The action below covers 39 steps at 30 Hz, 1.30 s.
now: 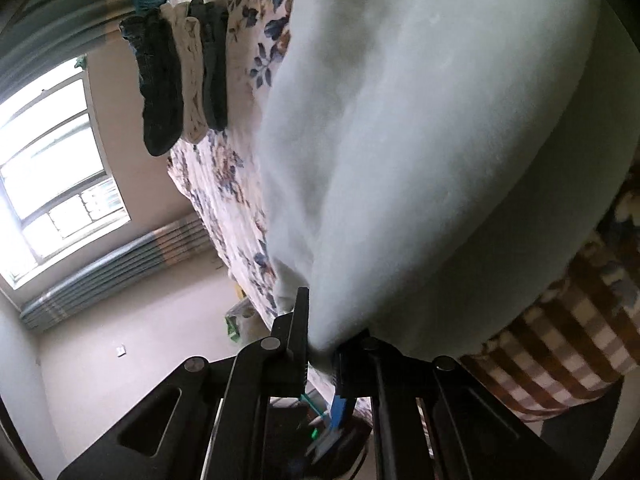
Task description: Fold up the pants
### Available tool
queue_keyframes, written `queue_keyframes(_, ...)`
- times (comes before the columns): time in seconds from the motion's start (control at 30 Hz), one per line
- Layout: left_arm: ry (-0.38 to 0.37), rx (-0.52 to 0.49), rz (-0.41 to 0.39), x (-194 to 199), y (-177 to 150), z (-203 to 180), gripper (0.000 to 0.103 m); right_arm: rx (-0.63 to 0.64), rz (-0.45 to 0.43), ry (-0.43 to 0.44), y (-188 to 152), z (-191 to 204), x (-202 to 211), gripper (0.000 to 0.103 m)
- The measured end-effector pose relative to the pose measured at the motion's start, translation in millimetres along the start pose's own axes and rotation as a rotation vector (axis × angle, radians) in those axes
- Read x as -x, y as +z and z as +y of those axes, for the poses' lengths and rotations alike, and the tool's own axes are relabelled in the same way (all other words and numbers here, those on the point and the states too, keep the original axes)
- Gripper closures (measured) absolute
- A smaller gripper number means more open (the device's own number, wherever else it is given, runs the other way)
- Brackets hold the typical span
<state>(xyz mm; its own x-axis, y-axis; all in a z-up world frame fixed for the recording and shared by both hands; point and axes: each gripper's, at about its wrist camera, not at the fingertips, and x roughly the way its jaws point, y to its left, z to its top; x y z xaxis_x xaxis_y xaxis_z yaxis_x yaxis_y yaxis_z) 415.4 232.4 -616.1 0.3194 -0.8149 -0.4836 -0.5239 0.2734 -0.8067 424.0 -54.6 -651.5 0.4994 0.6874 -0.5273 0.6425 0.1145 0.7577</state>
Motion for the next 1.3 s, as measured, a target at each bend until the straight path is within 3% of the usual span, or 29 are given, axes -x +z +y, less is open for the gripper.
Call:
queue_keyframes(0.1,-0.01,0.06,-0.016,-16.8,13.0,12.7,0.049,0.02,0.02,-0.029,-4.9,-23.0,13.4,0.093)
queue_keyframes(0.13,-0.013,0.059,-0.03,-18.2,14.4,12.7,0.056,0.031,0.033,-0.033,-4.4,-25.6,12.7,0.093)
queue_keyframes(0.17,-0.004,0.035,-0.049,-18.2,16.0,9.6,0.075,0.039,0.051,-0.034,-3.3,-28.5,11.2,0.093)
queue_keyframes(0.27,0.087,-0.137,-0.092,-9.5,14.6,-16.0,0.085,0.088,0.06,-0.104,8.9,-34.1,13.2,0.085)
queue_keyframes(0.43,0.208,-0.293,-0.162,5.5,8.4,-42.7,0.089,0.033,-0.022,-0.174,38.3,-54.9,30.6,0.084)
queue_keyframes(0.5,0.237,-0.325,-0.167,7.5,5.2,-49.5,0.09,-0.027,-0.052,-0.179,47.4,-67.6,36.2,0.072)
queue_keyframes(0.53,0.251,-0.345,-0.169,8.5,2.8,-51.0,0.09,-0.061,-0.074,-0.161,52.0,-74.9,39.0,0.072)
queue_keyframes(0.63,0.305,-0.409,-0.172,17.2,-8.3,-56.9,0.091,-0.085,-0.126,-0.114,54.0,-80.4,45.5,0.093)
queue_keyframes(0.77,0.348,-0.414,-0.212,47.2,-10.6,-49.7,0.091,0.049,-0.142,-0.175,30.2,-48.5,55.9,0.095)
queue_keyframes(0.97,0.419,-0.394,-0.196,65.1,-1.8,-26.0,0.094,0.059,-0.082,-0.207,3.7,-48.4,56.6,0.095)
queue_keyframes(1.1,0.472,-0.363,-0.134,53.9,13.8,-10.9,0.082,-0.028,-0.022,-0.239,28.2,-83.3,25.8,0.088)
queue_keyframes(1.13,0.496,-0.364,-0.125,52.8,14.4,-12.1,0.073,-0.058,0.004,-0.239,36.4,-90.3,22.7,0.081)
queue_keyframes(1.2,0.528,-0.407,-0.125,56.6,6.4,-17.8,0.068,-0.082,0.041,-0.206,45.4,-96.1,26.9,0.073)
queue_keyframes(1.27,0.618,-0.474,-0.13,59.7,-8.3,-25.8,0.043,-0.039,0.04,-0.199,51.2,-89.7,44.2,0.038)
queue_keyframes(1.3,0.661,-0.514,-0.145,63.4,-18.8,-28.9,0.036,-0.008,0.032,-0.221,52.7,-84.4,55.4,0.03)
